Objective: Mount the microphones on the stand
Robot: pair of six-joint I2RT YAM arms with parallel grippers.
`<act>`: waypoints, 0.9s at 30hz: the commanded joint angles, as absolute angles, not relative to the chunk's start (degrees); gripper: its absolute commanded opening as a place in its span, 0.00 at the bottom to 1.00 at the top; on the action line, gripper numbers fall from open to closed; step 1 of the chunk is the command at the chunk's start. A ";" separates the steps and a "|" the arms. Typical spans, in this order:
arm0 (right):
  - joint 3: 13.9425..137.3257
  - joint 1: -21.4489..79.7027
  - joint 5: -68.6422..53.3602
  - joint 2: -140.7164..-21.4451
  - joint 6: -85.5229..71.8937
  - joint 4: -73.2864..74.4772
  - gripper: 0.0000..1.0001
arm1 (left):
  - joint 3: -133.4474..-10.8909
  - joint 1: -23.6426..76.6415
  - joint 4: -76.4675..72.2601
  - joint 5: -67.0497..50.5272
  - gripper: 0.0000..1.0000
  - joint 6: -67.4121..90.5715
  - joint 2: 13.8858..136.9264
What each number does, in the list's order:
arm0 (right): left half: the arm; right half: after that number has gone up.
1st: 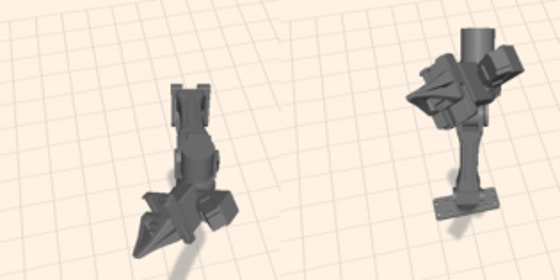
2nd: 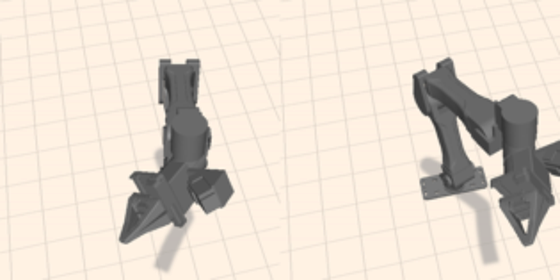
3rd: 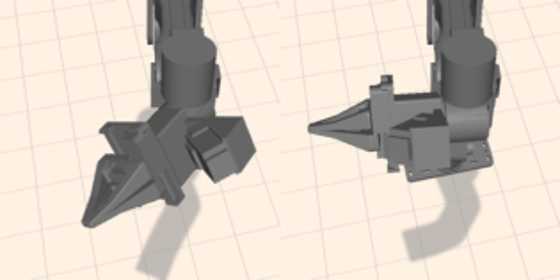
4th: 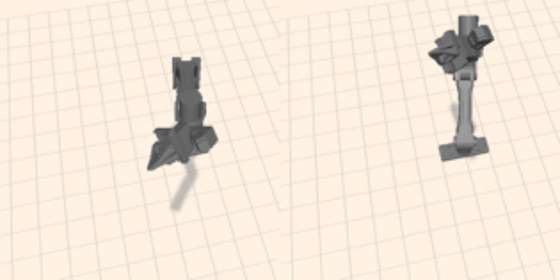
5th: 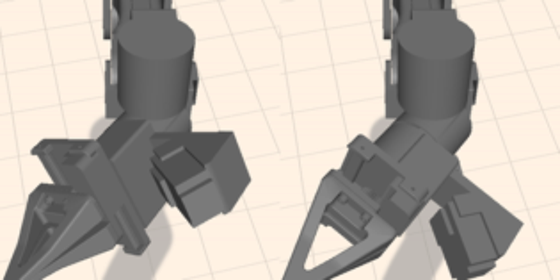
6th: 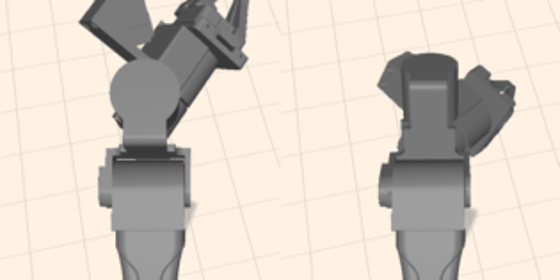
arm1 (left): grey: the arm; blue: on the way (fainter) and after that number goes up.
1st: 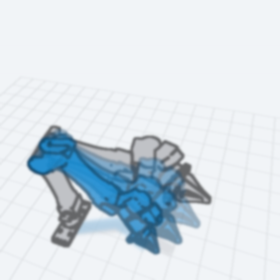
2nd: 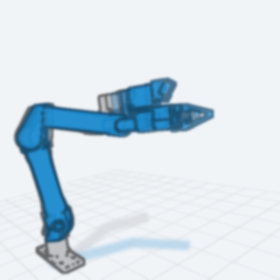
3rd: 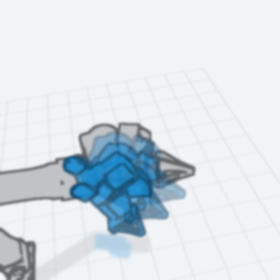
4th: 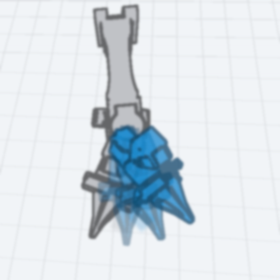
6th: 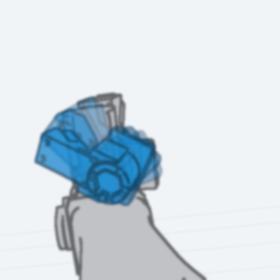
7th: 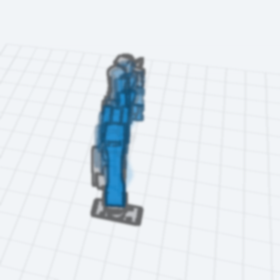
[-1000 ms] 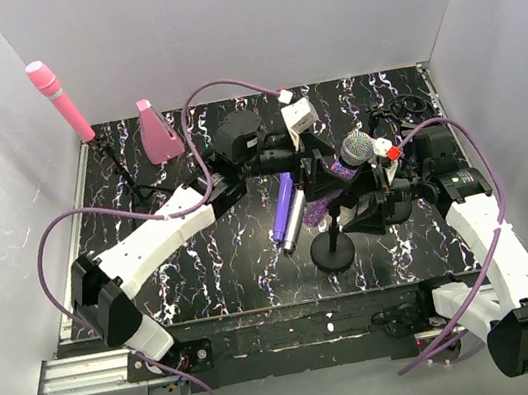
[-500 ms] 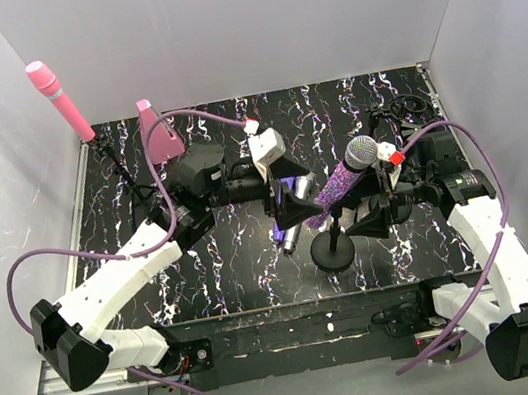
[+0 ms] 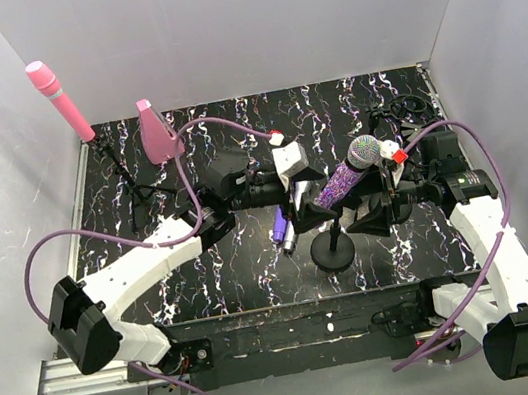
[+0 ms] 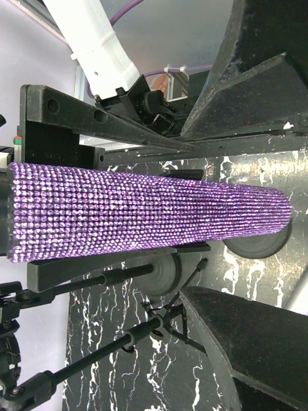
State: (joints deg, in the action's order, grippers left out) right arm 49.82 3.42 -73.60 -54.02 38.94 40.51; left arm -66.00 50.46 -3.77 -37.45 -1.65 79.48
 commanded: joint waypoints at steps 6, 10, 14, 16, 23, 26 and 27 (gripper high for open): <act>51.07 2.99 -75.23 -53.53 37.97 39.37 0.94 | -66.27 53.61 -7.47 -32.00 0.96 -1.32 81.74; 51.06 2.99 -75.24 -53.44 38.06 39.29 0.94 | -66.18 54.40 -7.65 -29.98 0.86 -0.97 82.35; 50.98 2.90 -75.32 -53.44 37.88 39.37 0.94 | -66.45 54.49 -7.74 -29.18 0.71 -0.70 82.44; 51.06 2.81 -75.32 -53.44 37.88 39.38 0.94 | -66.71 54.40 -7.38 -29.27 0.61 -0.62 82.35; 51.41 2.64 -75.24 -52.91 37.88 39.72 0.95 | -66.27 54.40 -5.63 -28.22 0.14 -0.44 80.43; 51.68 2.29 -74.62 -52.38 38.14 40.78 0.95 | -64.70 54.40 -6.06 -27.77 0.10 2.28 77.36; 51.85 2.20 -74.62 -52.21 38.58 41.30 0.95 | -63.99 54.40 -6.24 -27.77 0.10 2.89 76.13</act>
State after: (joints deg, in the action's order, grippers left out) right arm 49.82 2.85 -73.78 -53.67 37.85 40.45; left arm -65.84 54.26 -6.00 -29.63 0.60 82.50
